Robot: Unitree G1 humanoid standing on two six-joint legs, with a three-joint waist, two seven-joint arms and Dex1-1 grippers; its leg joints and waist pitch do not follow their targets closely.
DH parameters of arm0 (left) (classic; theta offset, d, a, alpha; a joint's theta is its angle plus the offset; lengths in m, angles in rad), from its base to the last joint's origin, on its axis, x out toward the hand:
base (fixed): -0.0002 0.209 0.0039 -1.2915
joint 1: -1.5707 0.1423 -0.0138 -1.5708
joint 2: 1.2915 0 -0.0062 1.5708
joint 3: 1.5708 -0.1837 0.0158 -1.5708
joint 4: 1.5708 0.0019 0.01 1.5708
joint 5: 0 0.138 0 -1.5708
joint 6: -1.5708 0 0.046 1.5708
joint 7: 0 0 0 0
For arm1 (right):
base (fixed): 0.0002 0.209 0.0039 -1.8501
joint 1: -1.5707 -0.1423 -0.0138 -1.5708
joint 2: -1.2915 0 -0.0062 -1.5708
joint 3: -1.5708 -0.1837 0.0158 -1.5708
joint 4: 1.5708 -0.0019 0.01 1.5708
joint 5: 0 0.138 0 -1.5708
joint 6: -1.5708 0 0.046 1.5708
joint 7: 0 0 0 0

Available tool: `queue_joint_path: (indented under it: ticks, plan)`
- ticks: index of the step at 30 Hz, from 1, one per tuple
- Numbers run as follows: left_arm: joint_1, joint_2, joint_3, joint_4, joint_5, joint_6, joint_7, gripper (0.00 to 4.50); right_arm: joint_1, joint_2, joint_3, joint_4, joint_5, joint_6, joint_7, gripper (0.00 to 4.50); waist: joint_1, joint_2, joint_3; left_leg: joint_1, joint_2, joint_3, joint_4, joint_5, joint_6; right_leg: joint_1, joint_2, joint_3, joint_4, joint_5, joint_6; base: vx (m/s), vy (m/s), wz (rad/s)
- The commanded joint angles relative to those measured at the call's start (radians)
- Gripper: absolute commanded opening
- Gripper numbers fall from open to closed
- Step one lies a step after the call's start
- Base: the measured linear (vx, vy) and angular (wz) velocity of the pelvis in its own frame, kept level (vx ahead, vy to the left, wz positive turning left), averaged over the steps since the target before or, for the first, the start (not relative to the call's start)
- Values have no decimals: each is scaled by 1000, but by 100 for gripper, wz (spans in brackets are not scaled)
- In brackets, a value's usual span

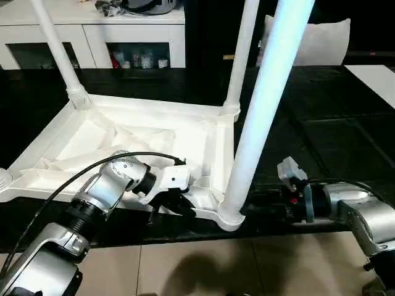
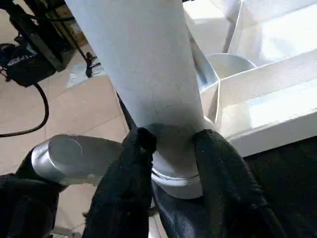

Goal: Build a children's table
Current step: Rotate leg to tighten

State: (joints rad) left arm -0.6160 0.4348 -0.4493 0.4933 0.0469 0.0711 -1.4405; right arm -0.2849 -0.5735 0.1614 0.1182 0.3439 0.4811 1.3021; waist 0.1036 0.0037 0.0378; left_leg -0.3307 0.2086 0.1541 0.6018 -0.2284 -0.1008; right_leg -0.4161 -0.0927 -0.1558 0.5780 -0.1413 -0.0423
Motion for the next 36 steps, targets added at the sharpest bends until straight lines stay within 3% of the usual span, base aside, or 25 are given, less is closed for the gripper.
queue_joint_path:
  ticks: [1,6,11,15,16,25,28,30,31,32,34,36]
  plan:
    - [7,-39,-35,-46,-9,-6,-10,0,-29,23,6,-42,33,-3,-2,170,1,-11,-64,-18,14,10,-65,-84,74,76,-55,54,-79,-406,-52,0,0,0]
    - [9,-40,-33,-49,-7,-5,-9,0,-33,27,9,-40,34,-11,-3,220,1,-12,-66,-19,15,9,-65,-69,77,77,-56,55,-74,-381,-61,0,0,0]
    - [13,-41,-33,-53,-5,-4,-4,0,-36,43,15,-27,-15,-85,-33,267,0,-12,-65,-18,16,10,-66,-72,75,75,-58,56,-74,-380,-67,0,0,0]
    - [14,-40,-34,-54,-3,-4,-2,0,-35,43,17,-23,-12,-83,-25,267,7,-11,-66,-16,20,9,-66,-61,78,75,-59,60,-69,-352,-81,0,0,0]
    - [15,-40,-35,-55,-3,-3,-2,0,-32,42,15,-28,2,-71,-13,241,8,-11,-67,-16,21,9,-66,-60,79,76,-58,60,-68,-345,-83,0,0,0]
    - [18,-42,-27,-63,-11,12,2,0,-25,47,21,-31,18,-56,-15,208,8,-11,-66,-16,18,9,-67,-72,72,77,-59,60,-72,-369,-71,0,0,0]
    - [23,-51,-15,-73,-23,53,17,0,-22,62,13,-42,26,-27,-47,207,7,-11,-65,-17,17,9,-67,-66,71,77,-57,60,-71,-363,-72,0,0,0]
    - [26,-66,-2,-84,-21,118,62,0,-28,97,4,-45,17,-1,-120,207,6,-10,-64,-17,18,8,-68,-68,68,77,-58,59,-72,-371,-71,0,0,0]
    - [27,-88,15,-93,-14,193,125,0,-42,144,-4,-35,-10,22,-223,207,4,-1,-64,-15,18,9,-69,-74,62,75,-58,60,-71,-372,-75,0,0,0]
    - [26,-99,23,-96,-10,233,157,0,-50,168,-8,-28,-26,31,-276,207,0,-6,-59,-15,16,9,-69,-81,48,72,-56,57,-79,-398,-67,0,0,0]
    - [29,-144,56,-115,-2,313,264,0,-88,259,-36,25,-89,62,-481,207,-17,-6,-59,-17,5,8,-68,-97,19,75,-55,46,-88,-473,-30,0,0,0]
    - [29,-179,82,-127,-3,362,331,0,-110,310,-58,52,-108,88,-584,202,-36,-7,-60,-21,1,5,-65,-118,15,79,-54,37,-98,-507,-7,0,0,0]
